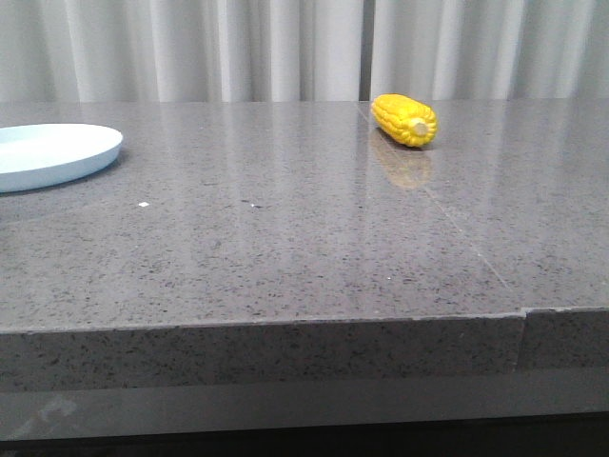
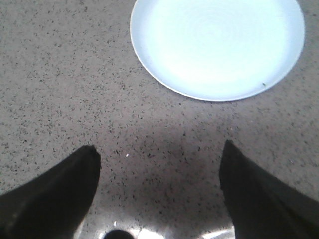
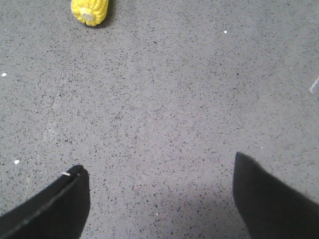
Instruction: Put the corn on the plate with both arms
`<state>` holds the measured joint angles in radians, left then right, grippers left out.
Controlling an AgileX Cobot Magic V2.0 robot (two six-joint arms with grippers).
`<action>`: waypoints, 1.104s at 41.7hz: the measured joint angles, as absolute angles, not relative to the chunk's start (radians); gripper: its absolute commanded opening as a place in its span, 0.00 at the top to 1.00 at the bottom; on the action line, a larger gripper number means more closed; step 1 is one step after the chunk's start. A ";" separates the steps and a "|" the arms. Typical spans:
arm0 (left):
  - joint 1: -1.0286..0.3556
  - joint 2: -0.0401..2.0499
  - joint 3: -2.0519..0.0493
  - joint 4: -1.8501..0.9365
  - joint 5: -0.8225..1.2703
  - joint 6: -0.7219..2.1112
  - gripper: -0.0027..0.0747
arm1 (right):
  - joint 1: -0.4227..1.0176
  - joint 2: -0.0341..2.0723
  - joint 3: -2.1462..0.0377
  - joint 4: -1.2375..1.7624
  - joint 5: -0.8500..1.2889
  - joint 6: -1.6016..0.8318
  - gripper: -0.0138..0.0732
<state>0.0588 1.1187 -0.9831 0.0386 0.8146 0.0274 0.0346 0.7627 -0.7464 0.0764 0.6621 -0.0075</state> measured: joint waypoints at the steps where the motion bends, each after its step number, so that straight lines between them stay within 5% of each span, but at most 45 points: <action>1: 0.070 1.142 -0.998 0.028 0.817 0.035 0.33 | 0.035 0.763 -0.746 0.076 0.662 -0.007 0.13; 15: 0.243 1.468 -1.182 -0.357 0.822 0.320 0.33 | 0.035 0.763 -0.746 0.076 0.662 -0.007 0.13; 46: 0.247 1.832 -1.451 -0.398 0.835 0.359 0.33 | 0.035 0.763 -0.746 0.076 0.662 -0.009 0.13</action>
<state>0.2471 1.8315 -1.4506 -0.3984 0.8346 0.3586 0.0346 0.7627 -0.7464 0.0764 0.6621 -0.0090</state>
